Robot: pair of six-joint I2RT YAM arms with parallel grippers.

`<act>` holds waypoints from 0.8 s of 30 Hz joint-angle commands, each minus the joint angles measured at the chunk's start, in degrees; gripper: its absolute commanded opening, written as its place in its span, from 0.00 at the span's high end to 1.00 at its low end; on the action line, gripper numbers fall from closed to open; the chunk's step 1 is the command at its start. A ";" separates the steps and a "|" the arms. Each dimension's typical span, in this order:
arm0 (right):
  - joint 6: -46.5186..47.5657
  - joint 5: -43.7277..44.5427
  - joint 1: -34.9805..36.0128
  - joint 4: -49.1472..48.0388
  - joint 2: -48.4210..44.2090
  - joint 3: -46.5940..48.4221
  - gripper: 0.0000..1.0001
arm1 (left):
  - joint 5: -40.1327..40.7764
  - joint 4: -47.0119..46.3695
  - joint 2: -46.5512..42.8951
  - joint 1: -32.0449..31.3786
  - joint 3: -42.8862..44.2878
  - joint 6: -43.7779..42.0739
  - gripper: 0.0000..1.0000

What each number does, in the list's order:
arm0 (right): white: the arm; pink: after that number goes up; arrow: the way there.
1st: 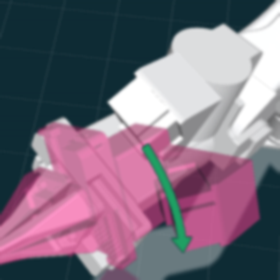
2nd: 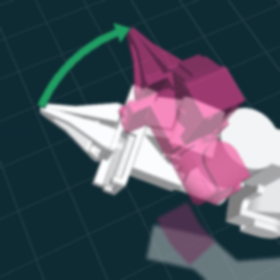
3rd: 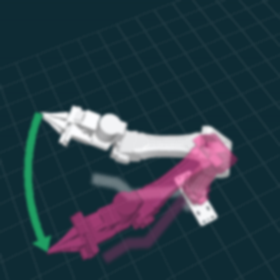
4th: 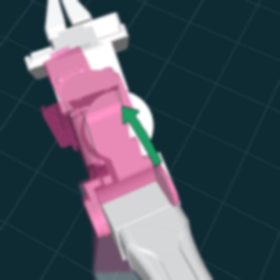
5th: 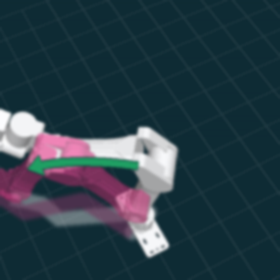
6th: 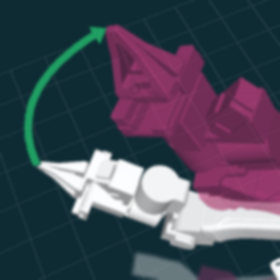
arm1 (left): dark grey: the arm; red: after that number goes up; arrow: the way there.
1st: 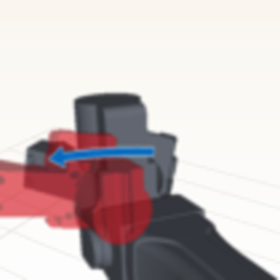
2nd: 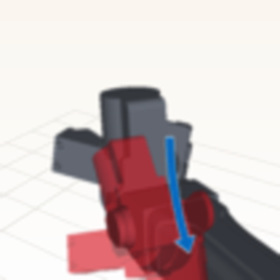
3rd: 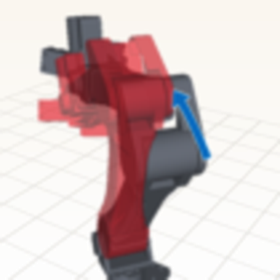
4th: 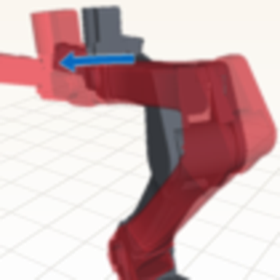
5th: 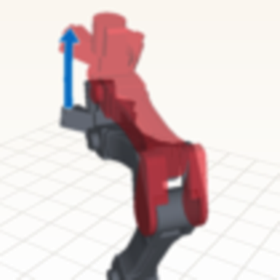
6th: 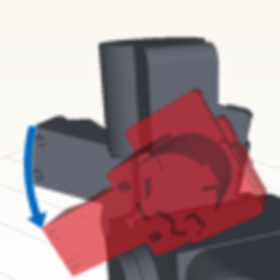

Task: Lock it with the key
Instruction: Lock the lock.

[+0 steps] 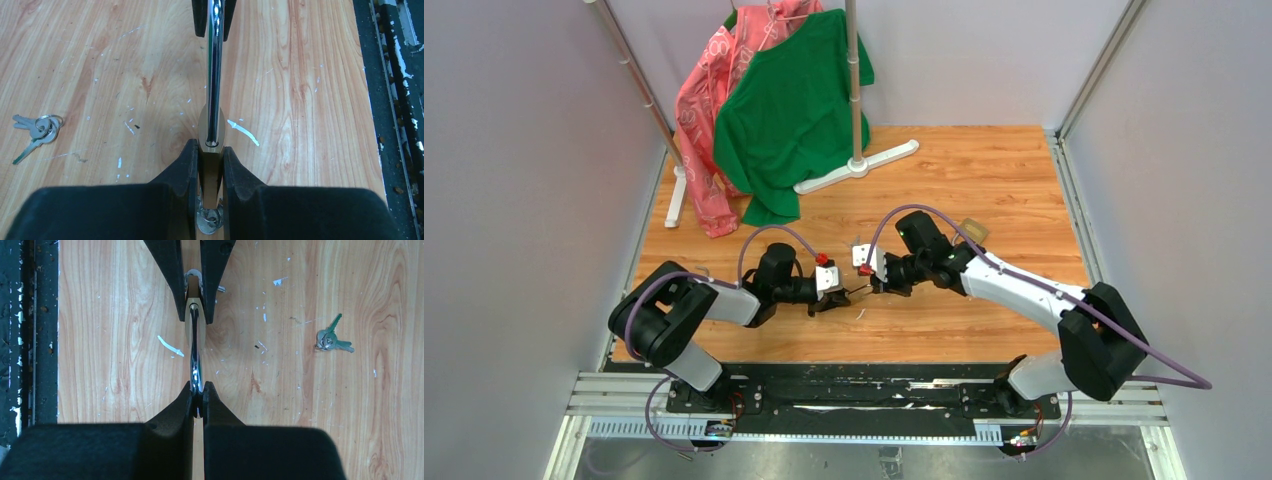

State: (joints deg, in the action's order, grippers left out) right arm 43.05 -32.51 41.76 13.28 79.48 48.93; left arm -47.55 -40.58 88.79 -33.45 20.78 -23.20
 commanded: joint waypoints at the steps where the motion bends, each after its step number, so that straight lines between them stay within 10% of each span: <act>1: -0.03 3.50 0.84 -2.55 3.02 -1.85 1.00 | -5.63 -4.77 0.42 -0.80 2.10 -2.00 1.00; 14: 6.14 10.52 4.73 4.44 8.65 1.65 1.00 | -6.10 -4.86 0.93 -0.78 2.25 -2.02 1.00; 24: -5.97 1.03 7.10 -6.89 12.78 -0.03 1.00 | -6.07 -5.91 2.08 -0.78 2.43 -1.41 1.00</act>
State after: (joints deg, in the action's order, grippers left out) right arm 43.31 -28.08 44.77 16.14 84.68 53.41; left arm -47.99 -41.12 89.47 -32.42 20.99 -23.53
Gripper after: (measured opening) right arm 0.042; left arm 0.156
